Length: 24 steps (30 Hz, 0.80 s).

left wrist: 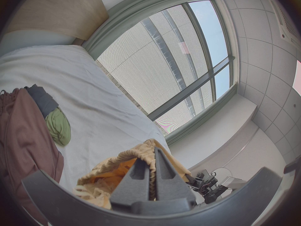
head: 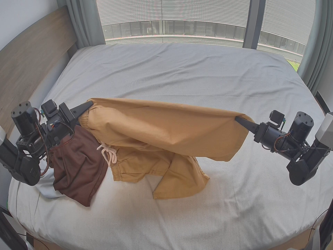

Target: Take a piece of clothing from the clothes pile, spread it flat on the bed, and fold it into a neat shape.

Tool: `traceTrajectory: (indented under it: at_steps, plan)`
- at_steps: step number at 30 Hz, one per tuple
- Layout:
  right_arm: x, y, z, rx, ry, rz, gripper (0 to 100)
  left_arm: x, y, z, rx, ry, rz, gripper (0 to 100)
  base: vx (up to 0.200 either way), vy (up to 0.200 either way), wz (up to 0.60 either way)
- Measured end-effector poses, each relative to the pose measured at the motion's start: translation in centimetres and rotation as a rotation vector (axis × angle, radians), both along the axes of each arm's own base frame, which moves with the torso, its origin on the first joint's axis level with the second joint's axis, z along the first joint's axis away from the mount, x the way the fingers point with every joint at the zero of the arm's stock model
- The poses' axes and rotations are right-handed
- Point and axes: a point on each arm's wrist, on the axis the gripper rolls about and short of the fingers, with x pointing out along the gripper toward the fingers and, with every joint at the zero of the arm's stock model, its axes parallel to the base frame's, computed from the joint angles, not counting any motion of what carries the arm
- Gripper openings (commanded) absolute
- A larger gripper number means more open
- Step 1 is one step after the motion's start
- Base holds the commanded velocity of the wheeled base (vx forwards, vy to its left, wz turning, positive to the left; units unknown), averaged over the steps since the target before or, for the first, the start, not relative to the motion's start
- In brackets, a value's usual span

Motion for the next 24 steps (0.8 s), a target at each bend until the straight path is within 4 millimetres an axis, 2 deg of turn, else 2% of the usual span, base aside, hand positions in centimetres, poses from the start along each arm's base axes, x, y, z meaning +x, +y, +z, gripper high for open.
traceTrajectory:
  at_steps: [6,14,24]
  plan:
    - [0.6,-0.6,0.7,0.023,-0.015,-0.016,0,0.2,-0.1,-2.0,0.001,0.05,0.002,0,0.0,0.0,0.0]
    - [1.0,-0.5,1.2,0.048,-0.019,-0.012,0,0.7,-0.4,-2.6,-0.001,-0.033,0.013,0,0.0,0.0,0.0]
    - [2.0,-0.3,1.7,0.055,-0.052,-0.012,0,1.6,-1.0,-3.8,-0.01,-0.002,0.041,0,0.0,0.0,0.0]
